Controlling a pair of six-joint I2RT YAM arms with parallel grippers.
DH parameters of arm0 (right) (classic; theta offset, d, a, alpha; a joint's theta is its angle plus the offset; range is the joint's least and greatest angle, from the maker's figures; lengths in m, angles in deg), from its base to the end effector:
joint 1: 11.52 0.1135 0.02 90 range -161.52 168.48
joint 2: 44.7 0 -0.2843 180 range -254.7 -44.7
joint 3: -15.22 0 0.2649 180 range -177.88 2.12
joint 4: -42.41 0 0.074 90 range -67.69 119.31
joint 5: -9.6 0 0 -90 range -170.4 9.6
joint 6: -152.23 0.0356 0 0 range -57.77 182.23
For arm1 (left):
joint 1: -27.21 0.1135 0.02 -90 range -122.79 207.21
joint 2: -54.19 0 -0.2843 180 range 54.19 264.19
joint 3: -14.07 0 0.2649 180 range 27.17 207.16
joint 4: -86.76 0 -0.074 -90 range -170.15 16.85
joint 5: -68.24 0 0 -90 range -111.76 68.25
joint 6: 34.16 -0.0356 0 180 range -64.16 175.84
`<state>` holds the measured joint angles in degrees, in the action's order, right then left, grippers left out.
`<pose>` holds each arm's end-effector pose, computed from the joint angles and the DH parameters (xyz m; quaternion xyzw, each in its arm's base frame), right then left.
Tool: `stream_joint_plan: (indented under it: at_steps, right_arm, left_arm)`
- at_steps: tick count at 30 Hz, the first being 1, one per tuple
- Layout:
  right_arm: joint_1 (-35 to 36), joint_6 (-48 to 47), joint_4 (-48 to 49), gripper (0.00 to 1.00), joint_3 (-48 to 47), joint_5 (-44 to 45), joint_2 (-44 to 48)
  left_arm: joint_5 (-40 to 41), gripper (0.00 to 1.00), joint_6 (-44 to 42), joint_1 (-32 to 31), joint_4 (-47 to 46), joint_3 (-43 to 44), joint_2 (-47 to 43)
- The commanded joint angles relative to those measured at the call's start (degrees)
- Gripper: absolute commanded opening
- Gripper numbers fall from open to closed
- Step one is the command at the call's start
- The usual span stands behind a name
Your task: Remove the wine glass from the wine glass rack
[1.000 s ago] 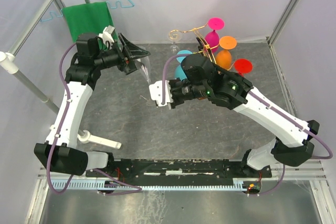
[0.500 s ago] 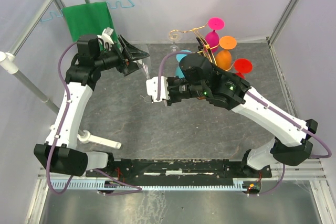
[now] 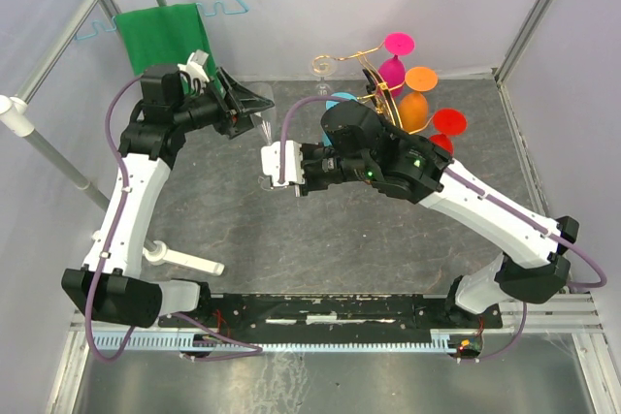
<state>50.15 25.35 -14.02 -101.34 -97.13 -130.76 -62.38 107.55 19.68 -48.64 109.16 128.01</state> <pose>0.1456 0.2917 0.4843 -0.6860 0.4887 0.2331 0.4861 0.2749 -0.0597 0.4426 -0.1179 0.7977 -0.5068 0.3047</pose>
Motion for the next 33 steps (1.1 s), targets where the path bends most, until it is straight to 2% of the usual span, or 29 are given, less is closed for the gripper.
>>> stream_joint_plan:
  at_steps: [1,12,14,18,20,23,27,33]
  right_arm:
    - [0.5,0.6,4.1,0.01,-3.3,0.3,0.1]
    - [0.8,0.9,4.3,0.01,-1.5,-0.2,1.2]
    - [0.8,2.0,6.6,0.1,0.6,0.4,2.4]
    - [0.7,4.6,6.8,0.47,1.4,3.2,3.5]
    - [0.7,5.4,5.4,0.59,0.9,6.1,3.7]
    - [0.8,5.9,5.6,0.67,1.9,11.5,5.2]
    - [0.8,5.2,8.7,0.72,6.7,17.9,9.3]
    - [0.7,6.0,13.5,0.79,14.7,20.4,15.6]
  left_arm:
    - [-2.9,0.69,-0.7,-0.4,-2.9,-0.6,-1.7]
    - [-3.0,0.61,-0.3,-0.4,-5.5,-2.1,-2.8]
    - [-1.8,0.61,-1.5,-0.3,-5.7,-2.2,-3.2]
    - [3.0,0.61,-6.5,-0.2,-5.9,-2.7,-4.9]
    - [5.7,0.6,-10.0,-0.2,-5.7,-2.8,-5.3]
    - [11.5,0.61,-15.7,-0.3,-4.0,-2.6,-5.4]
    - [20.6,0.6,-21.4,-0.3,-6.7,-5.9,-6.7]
    - [36.5,0.57,-27.4,-0.2,-17.4,-14.1,-8.4]
